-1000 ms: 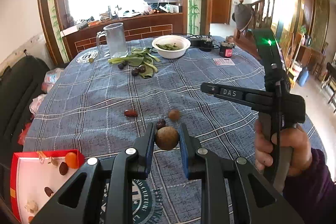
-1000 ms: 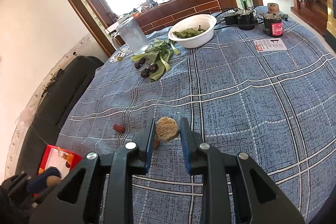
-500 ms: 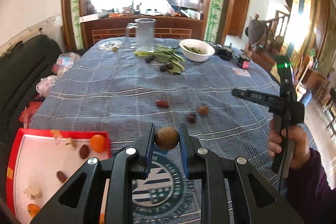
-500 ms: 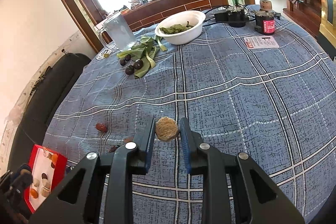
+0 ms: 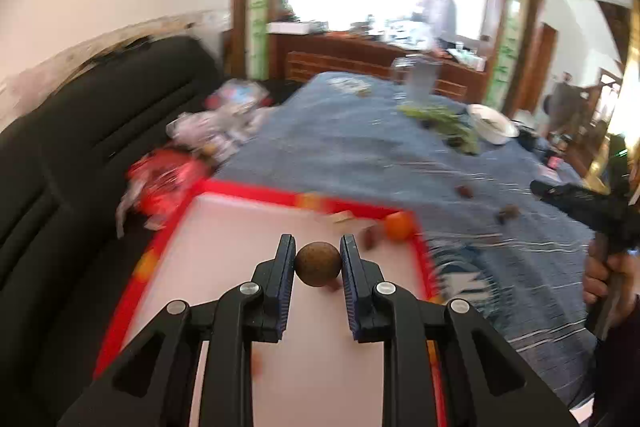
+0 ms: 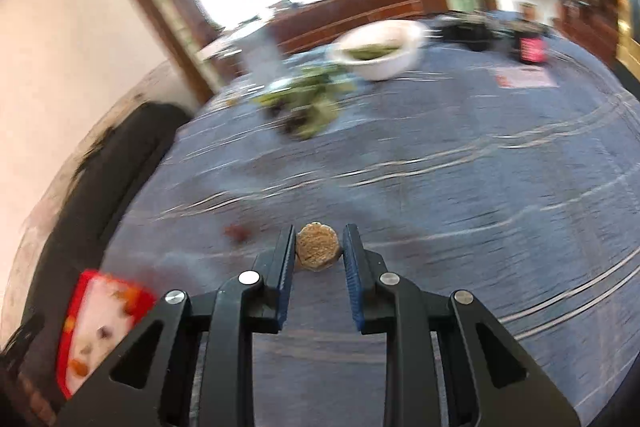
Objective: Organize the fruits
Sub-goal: 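Carry the pastry cake and brown fruit over the red tray and open both grippers, then move both grippers back over the table toward the last fruits, then grasp a brown round fruit with the right gripper while the left gripper grasps a dark red date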
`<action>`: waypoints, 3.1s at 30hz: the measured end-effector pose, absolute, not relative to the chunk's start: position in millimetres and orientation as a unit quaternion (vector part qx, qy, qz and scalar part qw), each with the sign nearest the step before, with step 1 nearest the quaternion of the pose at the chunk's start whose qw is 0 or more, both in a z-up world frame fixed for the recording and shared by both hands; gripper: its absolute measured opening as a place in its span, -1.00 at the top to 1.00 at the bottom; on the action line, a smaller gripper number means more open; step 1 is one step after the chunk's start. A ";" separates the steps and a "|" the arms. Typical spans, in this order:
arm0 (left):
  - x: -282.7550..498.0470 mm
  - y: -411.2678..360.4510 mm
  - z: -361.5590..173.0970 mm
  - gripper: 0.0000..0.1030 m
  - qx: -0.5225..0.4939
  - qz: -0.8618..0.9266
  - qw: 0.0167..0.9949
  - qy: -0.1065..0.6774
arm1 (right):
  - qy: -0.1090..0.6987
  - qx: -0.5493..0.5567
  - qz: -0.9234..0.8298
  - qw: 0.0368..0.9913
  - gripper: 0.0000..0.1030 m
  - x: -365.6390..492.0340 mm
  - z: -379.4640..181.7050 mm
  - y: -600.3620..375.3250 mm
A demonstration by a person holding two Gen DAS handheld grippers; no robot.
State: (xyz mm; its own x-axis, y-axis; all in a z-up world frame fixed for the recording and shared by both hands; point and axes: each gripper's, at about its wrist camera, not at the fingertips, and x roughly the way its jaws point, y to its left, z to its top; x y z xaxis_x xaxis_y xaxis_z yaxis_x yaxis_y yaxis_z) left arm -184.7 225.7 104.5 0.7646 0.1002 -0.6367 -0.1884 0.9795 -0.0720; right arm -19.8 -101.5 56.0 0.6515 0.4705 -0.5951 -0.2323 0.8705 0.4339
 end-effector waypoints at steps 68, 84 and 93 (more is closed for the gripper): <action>-80.7 33.8 86.5 -0.52 0.088 -0.044 0.913 0.396 | 0.445 0.039 0.185 0.875 0.44 46.3 -0.8 -88.0; -3.7 -32.2 39.8 -0.22 0.126 -0.086 0.882 0.445 | 0.413 0.221 0.141 0.872 0.45 50.2 27.6 -188.4; 12.9 -44.5 19.8 0.24 0.132 -0.096 0.864 0.476 | 0.409 0.230 0.139 0.872 0.44 48.3 32.1 -192.2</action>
